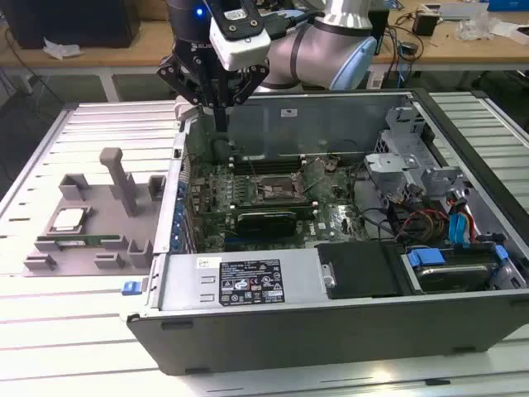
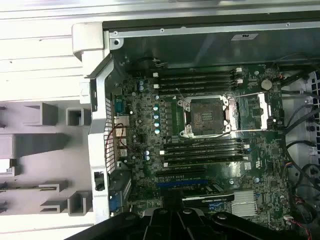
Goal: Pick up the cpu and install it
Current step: 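Reach for the cpu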
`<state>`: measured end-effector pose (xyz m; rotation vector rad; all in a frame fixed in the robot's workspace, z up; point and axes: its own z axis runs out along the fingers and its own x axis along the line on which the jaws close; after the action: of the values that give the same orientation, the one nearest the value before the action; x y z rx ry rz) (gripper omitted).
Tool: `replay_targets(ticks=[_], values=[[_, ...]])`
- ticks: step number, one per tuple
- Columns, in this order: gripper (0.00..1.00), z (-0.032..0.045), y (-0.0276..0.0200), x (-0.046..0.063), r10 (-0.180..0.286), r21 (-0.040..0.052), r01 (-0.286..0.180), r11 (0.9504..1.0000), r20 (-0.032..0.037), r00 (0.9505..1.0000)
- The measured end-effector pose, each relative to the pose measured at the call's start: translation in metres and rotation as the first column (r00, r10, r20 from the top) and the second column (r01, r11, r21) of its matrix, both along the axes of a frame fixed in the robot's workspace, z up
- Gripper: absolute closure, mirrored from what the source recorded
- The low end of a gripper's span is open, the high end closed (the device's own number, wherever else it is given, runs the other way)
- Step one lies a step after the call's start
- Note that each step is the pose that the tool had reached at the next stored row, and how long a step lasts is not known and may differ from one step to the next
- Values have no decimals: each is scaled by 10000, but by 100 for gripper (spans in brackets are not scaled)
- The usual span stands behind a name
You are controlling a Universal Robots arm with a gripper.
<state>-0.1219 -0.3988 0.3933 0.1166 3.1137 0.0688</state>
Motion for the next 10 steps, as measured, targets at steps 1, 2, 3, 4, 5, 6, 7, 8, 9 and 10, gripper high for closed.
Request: replay_targets(ticks=[1, 2, 3, 4, 5, 6, 7, 8, 9, 10], values=[[89, 0, 0, 0, 0, 0, 0, 10000, 0, 10000], [89, 0, 0, 0, 0, 0, 0, 10000, 0, 10000], [89, 0, 0, 0, 0, 0, 0, 10000, 0, 10000], [89, 0, 0, 0, 0, 0, 0, 10000, 0, 10000], [89, 0, 0, 0, 0, 0, 0, 10000, 0, 10000], [89, 0, 0, 0, 0, 0, 0, 10000, 0, 10000], [89, 0, 0, 0, 0, 0, 0, 10000, 0, 10000], [89, 0, 0, 0, 0, 0, 0, 10000, 0, 10000], [89, 0, 0, 0, 0, 1, 0, 10000, 0, 10000], [89, 0, 0, 0, 0, 0, 0, 10000, 0, 10000]])
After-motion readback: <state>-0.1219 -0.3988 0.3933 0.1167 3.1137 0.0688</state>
